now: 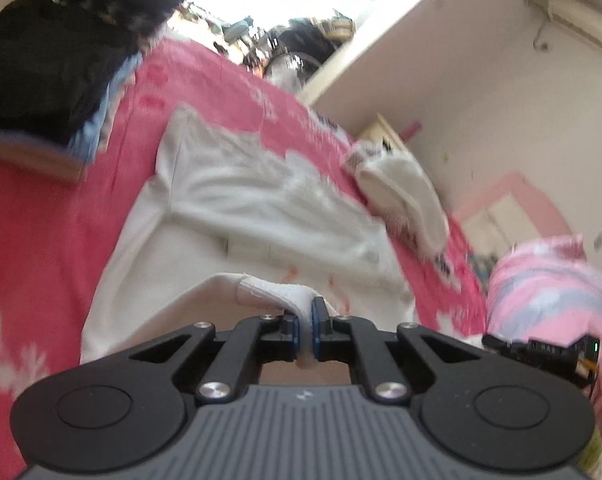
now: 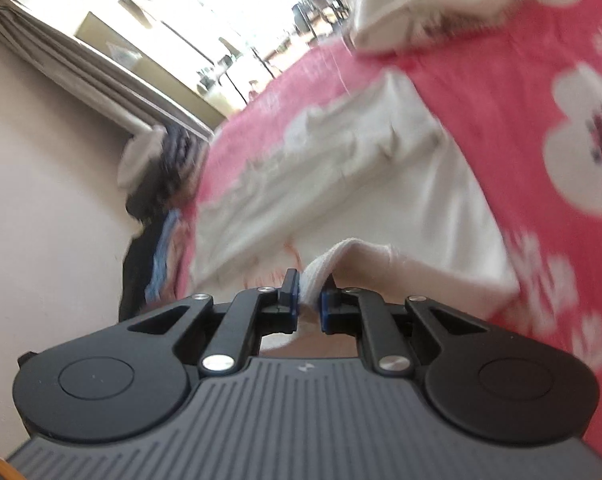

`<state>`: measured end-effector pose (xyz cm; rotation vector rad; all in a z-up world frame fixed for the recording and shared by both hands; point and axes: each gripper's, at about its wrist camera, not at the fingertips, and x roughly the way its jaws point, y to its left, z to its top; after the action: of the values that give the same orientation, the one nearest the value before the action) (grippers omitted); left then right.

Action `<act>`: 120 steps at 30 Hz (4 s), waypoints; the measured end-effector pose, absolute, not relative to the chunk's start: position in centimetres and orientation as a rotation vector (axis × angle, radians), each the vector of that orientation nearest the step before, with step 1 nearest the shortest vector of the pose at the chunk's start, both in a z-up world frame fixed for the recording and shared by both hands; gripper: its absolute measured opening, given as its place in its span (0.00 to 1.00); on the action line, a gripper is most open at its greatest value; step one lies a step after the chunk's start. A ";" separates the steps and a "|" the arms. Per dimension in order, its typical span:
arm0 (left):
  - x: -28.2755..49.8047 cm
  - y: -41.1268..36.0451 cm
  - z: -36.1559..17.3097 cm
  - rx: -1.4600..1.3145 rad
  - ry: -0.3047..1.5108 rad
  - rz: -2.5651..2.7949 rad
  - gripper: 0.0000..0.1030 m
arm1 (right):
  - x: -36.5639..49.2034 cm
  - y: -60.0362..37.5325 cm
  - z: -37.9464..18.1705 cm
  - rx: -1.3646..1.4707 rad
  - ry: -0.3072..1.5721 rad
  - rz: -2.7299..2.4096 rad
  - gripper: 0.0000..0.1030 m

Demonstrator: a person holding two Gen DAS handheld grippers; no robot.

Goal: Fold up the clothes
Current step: 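Lift the hem with both grippers and fold it toward the collar, then lay the hem down on the collar and open both grippers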

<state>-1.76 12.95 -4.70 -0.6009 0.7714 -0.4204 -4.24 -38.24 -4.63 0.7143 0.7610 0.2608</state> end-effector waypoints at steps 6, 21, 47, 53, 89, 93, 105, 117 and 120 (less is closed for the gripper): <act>4.1 13.6 -4.4 -0.685 0.693 -0.376 0.07 | 1.3 -39.1 -3.6 0.720 0.688 0.247 0.08; 18.9 15.0 -7.0 -0.757 0.622 -0.277 0.07 | 18.5 -40.6 -5.3 0.780 0.591 0.167 0.07; 30.5 18.3 -15.9 -1.061 0.671 -0.167 0.55 | 31.3 -46.9 -20.9 1.490 0.646 0.158 0.52; 28.8 17.4 -13.1 -0.974 0.720 -0.191 0.56 | 28.2 -49.0 -19.0 1.544 0.509 0.137 0.75; 12.0 17.9 -18.6 -1.157 0.722 -0.005 0.17 | 8.1 -44.8 -22.4 1.423 0.599 -0.109 0.10; 10.8 17.2 -15.7 -1.088 0.666 -0.049 0.15 | 7.7 -44.3 -20.5 1.393 0.547 -0.125 0.07; -1.2 18.1 -10.7 -0.970 0.765 -0.138 0.15 | -5.0 -46.3 -15.7 1.380 0.544 -0.132 0.05; -12.8 20.4 -13.6 -0.754 0.995 -0.073 0.25 | -18.0 -45.8 -17.0 1.462 0.749 -0.282 0.14; -13.8 21.1 -11.4 -0.628 0.947 -0.078 0.31 | -18.2 -46.1 -15.2 1.364 0.738 -0.345 0.20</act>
<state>-13.83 21.12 -11.43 -0.6284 0.9470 -0.0784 -18.21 -46.08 -15.24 1.3642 0.7378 -0.3449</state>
